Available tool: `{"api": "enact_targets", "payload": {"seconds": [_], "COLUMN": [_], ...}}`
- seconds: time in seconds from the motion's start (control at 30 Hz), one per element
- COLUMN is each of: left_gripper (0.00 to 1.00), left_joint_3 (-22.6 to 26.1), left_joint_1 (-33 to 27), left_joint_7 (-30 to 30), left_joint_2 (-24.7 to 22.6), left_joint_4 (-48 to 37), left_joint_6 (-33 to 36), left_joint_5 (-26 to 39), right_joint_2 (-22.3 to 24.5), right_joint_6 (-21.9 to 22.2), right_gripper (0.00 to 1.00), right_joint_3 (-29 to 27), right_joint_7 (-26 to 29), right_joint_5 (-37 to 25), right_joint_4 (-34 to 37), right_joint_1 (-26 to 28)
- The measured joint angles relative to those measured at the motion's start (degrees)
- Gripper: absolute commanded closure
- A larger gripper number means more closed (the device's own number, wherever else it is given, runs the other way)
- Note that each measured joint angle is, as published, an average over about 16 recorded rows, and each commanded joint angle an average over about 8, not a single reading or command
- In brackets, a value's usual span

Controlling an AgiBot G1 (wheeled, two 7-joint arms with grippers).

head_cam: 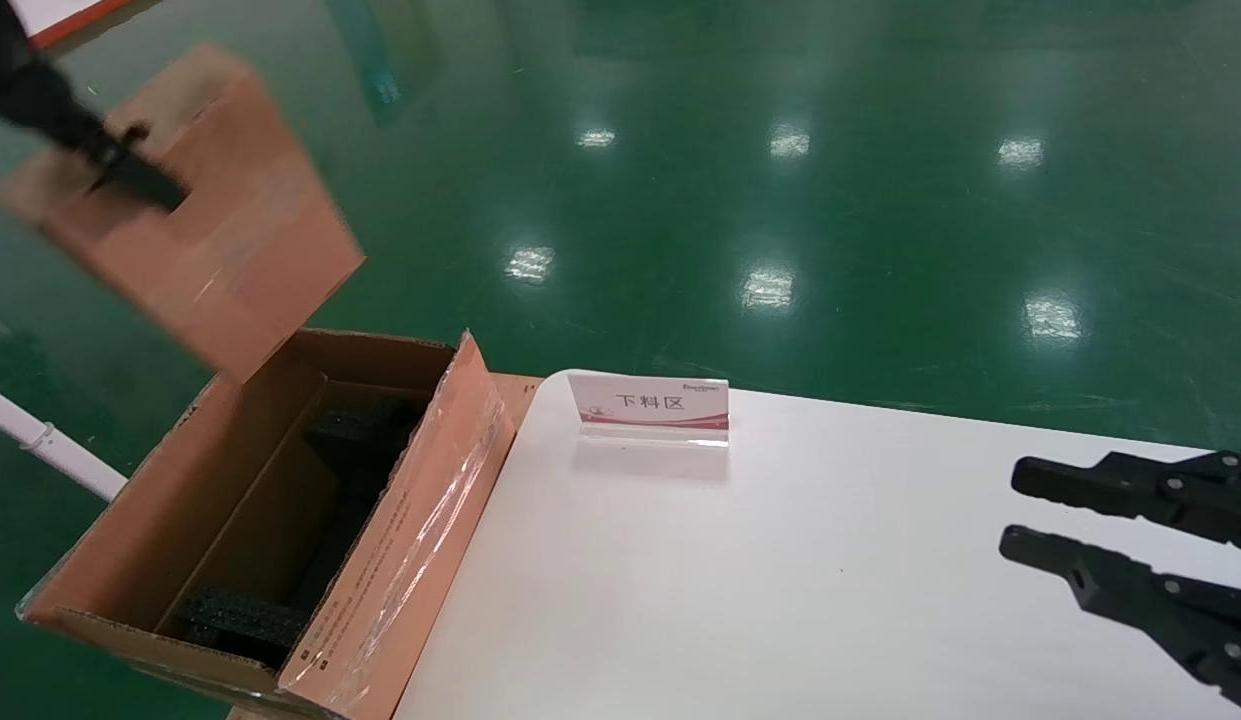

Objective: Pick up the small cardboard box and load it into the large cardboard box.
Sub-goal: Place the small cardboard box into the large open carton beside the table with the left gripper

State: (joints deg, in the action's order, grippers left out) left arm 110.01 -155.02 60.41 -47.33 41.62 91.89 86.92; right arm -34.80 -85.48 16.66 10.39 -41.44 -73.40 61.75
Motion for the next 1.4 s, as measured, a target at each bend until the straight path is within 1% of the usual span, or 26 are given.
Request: {"api": "enact_targets", "payload": {"seconds": [0.13,0.27,0.47,0.63,0.9,1.4], "left_gripper": [1.0,1.0,1.0,1.0,1.0,1.0], "left_joint_3": [6.7,12.1,17.1,18.7,19.4,20.7], "left_joint_1": [-0.3,0.1,1.4,3.2,6.5,10.2], "left_joint_7": [-0.2,0.7,2.9,5.0,8.2,13.8], "left_joint_2": [0.1,0.3,0.8,1.7,4.0,8.7], "left_joint_4": [-1.4,-2.5,-3.4,-3.3,-1.4,4.8], "left_joint_6": [-0.1,-0.5,-1.7,-3.2,-6.2,-10.8], "left_joint_5": [-2.6,-5.6,-9.0,-10.5,-11.5,-10.9], "right_joint_2": [0.0,0.0,0.0,0.0,0.0,0.1], "right_joint_6": [0.0,0.0,0.0,0.0,0.0,0.1], "right_gripper": [0.0,0.0,0.0,0.0,0.0,0.0], "right_joint_3": [0.0,0.0,0.0,0.1,0.1,0.1], "right_joint_7": [0.0,0.0,0.0,0.0,0.0,-0.1], "right_joint_5": [0.0,0.0,0.0,0.0,0.1,0.1], "right_joint_4": [0.0,0.0,0.0,0.0,0.0,0.0], "right_joint_1": [0.0,0.0,0.0,0.0,0.0,0.0]}}
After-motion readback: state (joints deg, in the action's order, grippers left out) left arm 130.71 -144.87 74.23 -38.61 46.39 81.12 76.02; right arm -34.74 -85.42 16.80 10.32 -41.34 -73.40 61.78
